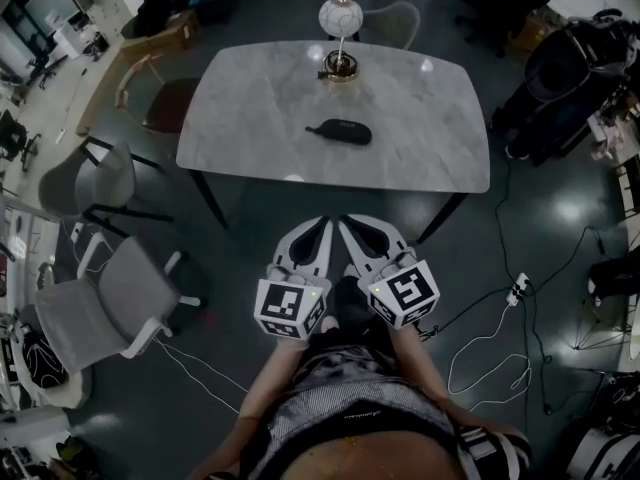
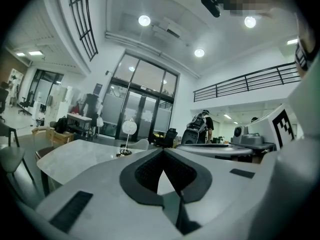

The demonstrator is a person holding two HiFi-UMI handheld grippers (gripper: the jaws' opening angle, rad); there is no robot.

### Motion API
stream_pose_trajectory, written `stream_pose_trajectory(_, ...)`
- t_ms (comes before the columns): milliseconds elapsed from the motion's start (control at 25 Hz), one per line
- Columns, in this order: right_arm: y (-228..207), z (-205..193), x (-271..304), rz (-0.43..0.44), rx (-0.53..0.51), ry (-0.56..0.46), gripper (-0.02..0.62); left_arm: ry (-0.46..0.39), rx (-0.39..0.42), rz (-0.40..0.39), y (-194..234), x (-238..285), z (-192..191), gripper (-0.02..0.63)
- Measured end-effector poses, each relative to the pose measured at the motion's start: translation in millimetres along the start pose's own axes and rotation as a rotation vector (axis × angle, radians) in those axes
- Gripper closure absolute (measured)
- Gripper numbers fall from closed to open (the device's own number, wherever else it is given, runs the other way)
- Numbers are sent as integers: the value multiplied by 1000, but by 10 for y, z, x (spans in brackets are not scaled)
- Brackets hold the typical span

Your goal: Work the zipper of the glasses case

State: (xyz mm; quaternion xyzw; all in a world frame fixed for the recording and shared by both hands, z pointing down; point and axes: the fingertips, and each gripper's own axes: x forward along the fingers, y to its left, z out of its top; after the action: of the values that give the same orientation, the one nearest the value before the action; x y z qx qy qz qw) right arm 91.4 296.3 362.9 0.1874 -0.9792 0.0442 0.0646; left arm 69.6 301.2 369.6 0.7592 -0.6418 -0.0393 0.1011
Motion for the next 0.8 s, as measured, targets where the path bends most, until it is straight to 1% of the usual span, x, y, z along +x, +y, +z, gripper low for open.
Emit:
stream_pose_trajectory(200,-388,99,271,23,1,-5,534,-7,8,21,176,421,111,606)
stream_pose_trajectory(440,-846,203,520,56,2,-9,534,-15,-8,55,360,891,192,606)
stream_pose_trajectory(600,-1113,254,620,75,-3,-12,534,-32,-9,57,383,1194,261,606)
stream_pose_trajectory(800,-1323,260,673,91,-5,-10,534,-34,-24,67,369,1417,250,606)
